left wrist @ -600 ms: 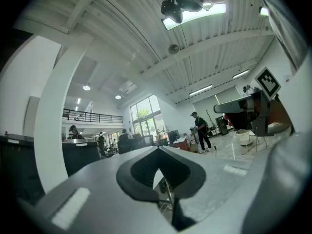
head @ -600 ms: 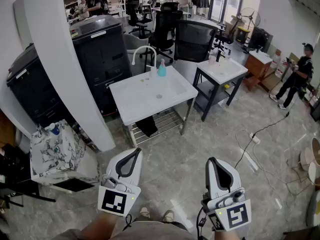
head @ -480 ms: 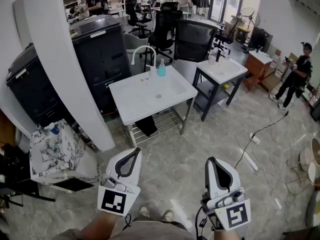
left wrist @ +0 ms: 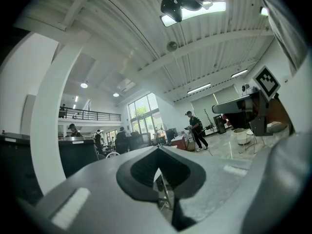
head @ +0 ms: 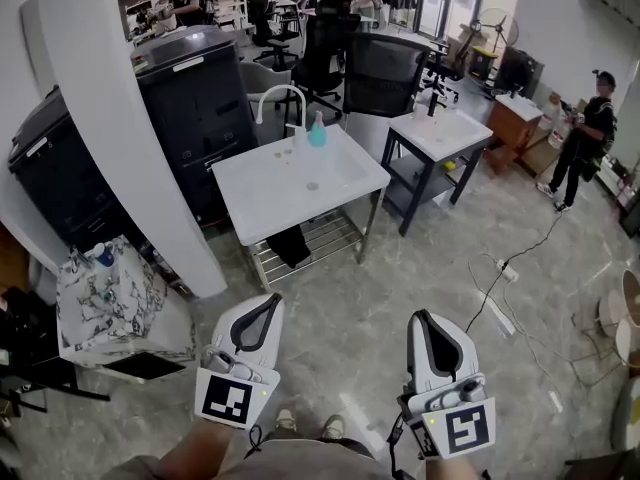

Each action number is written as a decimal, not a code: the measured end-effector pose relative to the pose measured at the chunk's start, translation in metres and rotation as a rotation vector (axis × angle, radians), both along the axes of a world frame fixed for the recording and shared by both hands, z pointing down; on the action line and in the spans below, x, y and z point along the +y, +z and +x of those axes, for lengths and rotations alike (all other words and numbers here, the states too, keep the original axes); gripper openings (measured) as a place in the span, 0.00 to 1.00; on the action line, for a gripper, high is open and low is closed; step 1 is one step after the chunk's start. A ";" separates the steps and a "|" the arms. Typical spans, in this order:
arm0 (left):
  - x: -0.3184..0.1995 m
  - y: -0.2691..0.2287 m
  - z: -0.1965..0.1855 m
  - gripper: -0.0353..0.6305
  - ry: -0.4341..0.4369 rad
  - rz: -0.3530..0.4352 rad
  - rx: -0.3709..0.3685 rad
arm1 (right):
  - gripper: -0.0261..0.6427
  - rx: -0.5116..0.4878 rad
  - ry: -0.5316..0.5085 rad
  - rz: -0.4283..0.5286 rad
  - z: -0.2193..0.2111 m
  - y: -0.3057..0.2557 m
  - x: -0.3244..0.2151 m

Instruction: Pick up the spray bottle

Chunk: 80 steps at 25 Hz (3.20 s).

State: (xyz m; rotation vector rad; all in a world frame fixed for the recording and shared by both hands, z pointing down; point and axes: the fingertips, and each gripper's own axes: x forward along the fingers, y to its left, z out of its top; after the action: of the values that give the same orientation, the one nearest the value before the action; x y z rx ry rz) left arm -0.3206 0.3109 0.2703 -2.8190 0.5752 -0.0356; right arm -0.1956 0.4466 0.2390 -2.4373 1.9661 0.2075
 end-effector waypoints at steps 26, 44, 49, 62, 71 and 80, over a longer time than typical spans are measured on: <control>-0.011 0.003 0.065 0.05 -0.061 0.063 0.013 | 0.42 -0.025 -0.044 -0.066 0.080 0.034 -0.010; -0.202 0.030 0.180 0.05 -0.030 -0.006 -0.028 | 0.44 -0.046 -0.021 -0.142 0.189 0.051 -0.201; -0.266 0.038 0.205 0.05 -0.032 -0.070 -0.020 | 0.44 -0.035 -0.020 -0.155 0.214 0.049 -0.264; -0.361 0.067 0.238 0.05 -0.077 -0.053 -0.040 | 0.45 -0.031 -0.104 -0.173 0.244 0.068 -0.376; -0.405 0.088 0.289 0.05 -0.151 -0.066 -0.049 | 0.45 -0.033 -0.190 -0.193 0.302 0.090 -0.433; -0.456 0.086 0.362 0.05 -0.245 -0.070 -0.086 | 0.45 -0.051 -0.321 -0.217 0.379 0.095 -0.506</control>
State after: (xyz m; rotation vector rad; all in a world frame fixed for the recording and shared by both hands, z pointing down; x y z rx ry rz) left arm 0.0419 -0.1455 0.3561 -2.7798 0.9106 -0.2263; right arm 0.1839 -0.0597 0.3343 -2.1630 2.4280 -0.0741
